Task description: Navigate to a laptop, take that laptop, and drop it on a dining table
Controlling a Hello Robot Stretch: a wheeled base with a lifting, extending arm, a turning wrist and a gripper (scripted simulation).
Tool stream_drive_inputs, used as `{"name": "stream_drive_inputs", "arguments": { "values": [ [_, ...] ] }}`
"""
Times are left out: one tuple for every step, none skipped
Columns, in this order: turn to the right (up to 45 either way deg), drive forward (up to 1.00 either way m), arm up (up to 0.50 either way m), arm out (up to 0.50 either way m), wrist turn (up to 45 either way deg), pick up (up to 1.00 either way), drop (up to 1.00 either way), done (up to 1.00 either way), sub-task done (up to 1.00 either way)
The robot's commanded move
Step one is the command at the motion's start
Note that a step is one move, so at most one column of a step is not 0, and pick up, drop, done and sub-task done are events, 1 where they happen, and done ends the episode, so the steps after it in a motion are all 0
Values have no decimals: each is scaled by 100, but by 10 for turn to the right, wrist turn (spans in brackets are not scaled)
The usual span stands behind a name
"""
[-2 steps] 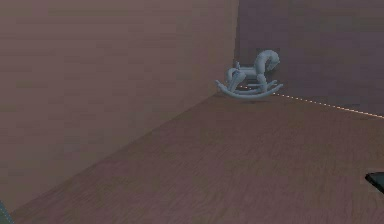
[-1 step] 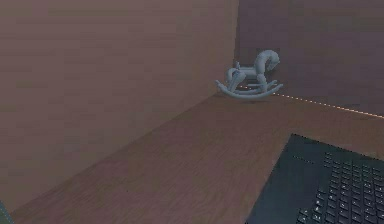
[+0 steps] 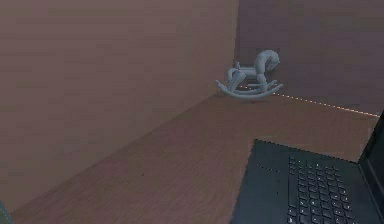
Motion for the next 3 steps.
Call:
{"name": "stream_drive_inputs", "arguments": {
  "values": [
    [0,0,0,-24,0,0,0,0,0],
    [-450,0,0,0,0,0,0,0,0],
    [-330,0,0,0,0,0,0,0,0]
  ]
}}
